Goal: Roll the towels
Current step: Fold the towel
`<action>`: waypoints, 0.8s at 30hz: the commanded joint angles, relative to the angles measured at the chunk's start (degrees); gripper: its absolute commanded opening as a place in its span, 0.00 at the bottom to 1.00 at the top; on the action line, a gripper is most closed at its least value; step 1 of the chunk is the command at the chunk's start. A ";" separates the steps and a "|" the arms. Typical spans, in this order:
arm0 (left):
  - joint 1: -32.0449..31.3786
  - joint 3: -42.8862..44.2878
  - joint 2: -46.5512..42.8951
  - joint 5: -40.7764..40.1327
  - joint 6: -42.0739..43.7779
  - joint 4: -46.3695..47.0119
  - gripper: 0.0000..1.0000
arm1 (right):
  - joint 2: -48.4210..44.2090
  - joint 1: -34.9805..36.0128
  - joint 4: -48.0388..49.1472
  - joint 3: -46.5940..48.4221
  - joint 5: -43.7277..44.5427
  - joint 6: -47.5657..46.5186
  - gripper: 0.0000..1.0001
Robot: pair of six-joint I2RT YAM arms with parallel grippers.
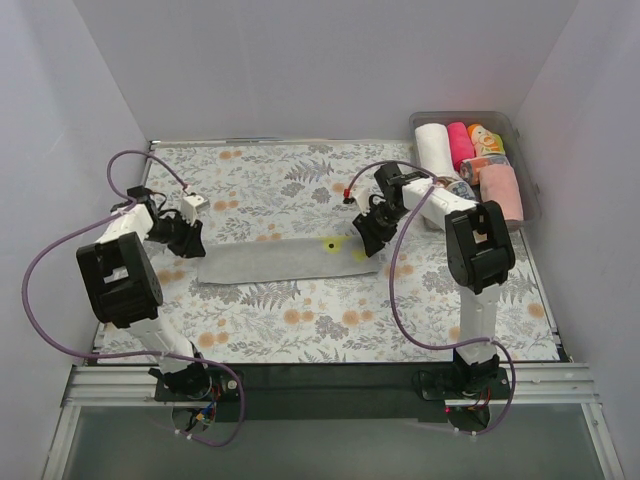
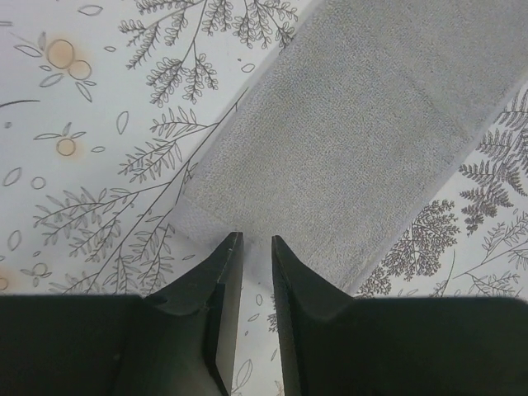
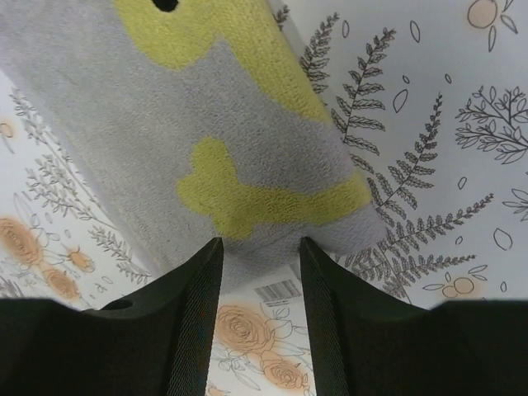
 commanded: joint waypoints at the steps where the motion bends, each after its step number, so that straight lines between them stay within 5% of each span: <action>1: -1.45 -1.82 1.68 -1.60 -5.15 5.18 0.19 | 1.50 0.42 3.30 0.67 4.99 0.68 0.41; 15: -5.14 -7.81 0.37 -4.87 -8.76 5.99 0.17 | 2.21 -0.11 6.39 5.76 14.75 -4.68 0.47; 24: -5.49 -5.35 -3.23 1.82 -11.13 3.70 0.35 | -3.68 -3.79 5.77 2.26 12.57 10.07 0.50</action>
